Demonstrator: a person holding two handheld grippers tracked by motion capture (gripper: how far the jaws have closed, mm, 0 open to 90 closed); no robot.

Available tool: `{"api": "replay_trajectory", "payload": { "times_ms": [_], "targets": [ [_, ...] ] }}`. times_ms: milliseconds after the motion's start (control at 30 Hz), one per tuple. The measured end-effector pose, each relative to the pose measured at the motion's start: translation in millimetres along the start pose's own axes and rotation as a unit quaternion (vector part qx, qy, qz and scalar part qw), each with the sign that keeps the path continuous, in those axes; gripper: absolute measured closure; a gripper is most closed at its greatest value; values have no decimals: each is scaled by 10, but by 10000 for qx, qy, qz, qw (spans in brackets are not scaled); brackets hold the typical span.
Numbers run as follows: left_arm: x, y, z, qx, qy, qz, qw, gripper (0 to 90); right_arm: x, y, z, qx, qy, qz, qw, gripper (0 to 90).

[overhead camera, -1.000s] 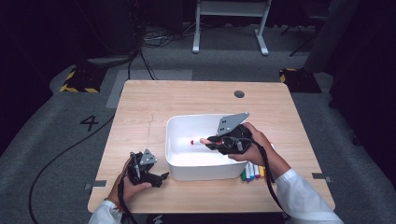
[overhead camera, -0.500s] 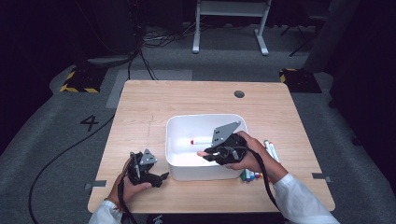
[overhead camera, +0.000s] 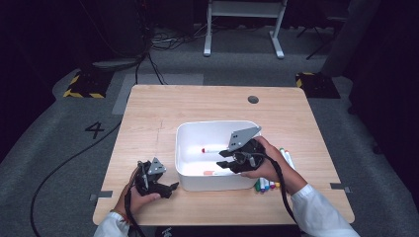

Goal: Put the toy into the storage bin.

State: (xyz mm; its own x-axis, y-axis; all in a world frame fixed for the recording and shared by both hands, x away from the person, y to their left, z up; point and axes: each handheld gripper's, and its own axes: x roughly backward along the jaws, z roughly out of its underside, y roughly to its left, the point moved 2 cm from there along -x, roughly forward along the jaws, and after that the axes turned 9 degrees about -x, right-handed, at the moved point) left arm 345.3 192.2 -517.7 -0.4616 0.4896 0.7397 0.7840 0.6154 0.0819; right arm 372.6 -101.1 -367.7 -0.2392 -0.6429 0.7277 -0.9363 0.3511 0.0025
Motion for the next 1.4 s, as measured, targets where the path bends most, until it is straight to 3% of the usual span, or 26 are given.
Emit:
{"api": "replay_trajectory", "payload": {
  "times_ms": [367, 533, 700, 833, 1067, 1400],
  "targets": [
    [0, 0, 0, 1, 0, 1, 10000, 91, 459, -146, 169, -400, -657, 403, 9962, 561],
    [0, 0, 0, 0, 0, 2, 10000, 91, 702, -189, 304, -528, -854, 727, 9923, 516],
    [0, 0, 0, 2, 0, 1, 10000, 91, 937, -230, 533, -719, -1037, 1090, 9860, 505],
    [0, -1, 0, 3, -2, 1, 10000, 91, 1041, -281, 806, -936, -1014, 1415, 9803, 504],
    [0, 0, 0, 2, 0, 0, 10000, 91, 1072, -442, 1360, -1342, -764, 1788, 9717, 501],
    [0, -1, 0, 4, -2, -1, 10000, 91, 950, -572, 1900, -1876, -440, 2002, 9606, 499]
  ]
}}
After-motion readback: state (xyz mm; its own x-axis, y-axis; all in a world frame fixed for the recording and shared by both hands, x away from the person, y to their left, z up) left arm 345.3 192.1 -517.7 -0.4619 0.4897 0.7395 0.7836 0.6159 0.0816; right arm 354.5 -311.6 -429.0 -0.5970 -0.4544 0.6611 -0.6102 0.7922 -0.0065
